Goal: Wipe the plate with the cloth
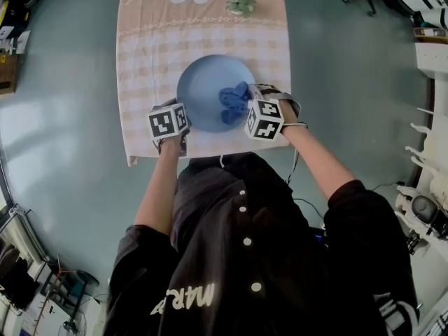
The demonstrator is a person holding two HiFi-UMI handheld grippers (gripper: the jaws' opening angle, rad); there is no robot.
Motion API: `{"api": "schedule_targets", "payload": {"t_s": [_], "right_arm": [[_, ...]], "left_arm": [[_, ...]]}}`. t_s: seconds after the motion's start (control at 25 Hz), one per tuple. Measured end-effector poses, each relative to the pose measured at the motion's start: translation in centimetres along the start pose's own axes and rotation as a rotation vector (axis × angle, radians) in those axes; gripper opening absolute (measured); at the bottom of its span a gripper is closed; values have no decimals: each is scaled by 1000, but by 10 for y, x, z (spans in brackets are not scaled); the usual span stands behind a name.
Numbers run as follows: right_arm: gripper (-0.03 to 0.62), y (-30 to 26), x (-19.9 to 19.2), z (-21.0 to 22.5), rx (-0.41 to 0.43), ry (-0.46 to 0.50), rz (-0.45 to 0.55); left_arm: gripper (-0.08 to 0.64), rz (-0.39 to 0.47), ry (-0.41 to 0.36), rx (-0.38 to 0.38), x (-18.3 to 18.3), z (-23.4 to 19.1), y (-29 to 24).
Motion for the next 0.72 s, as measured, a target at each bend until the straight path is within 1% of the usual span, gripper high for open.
{"api": "schedule_targets", "payload": {"t_s": [0.08, 0.2, 0.44, 0.6, 0.72], "right_arm": [[231, 1, 0, 2, -2, 14, -13], [232, 3, 2, 2, -2, 0, -2], [232, 14, 16, -1, -12, -65, 109], [232, 15, 36, -7, 10, -99, 185], [232, 10, 52, -14, 27, -100, 218]], "left_arm": [[41, 0, 2, -1, 0, 0, 0], [41, 1, 15, -10, 0, -1, 0], [41, 5, 28, -20, 0, -2, 0], [40, 7, 38, -26, -1, -3, 0], [40, 8, 41, -32, -1, -3, 0]]}}
Point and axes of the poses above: the fingertips, and each gripper's own axes: y backward along the fingers, z to its right, x out of its top, the point moved 10 cm from there along y, backward along the fingers, and after that the axes turned 6 degrees about x, right-handed, at the moved point
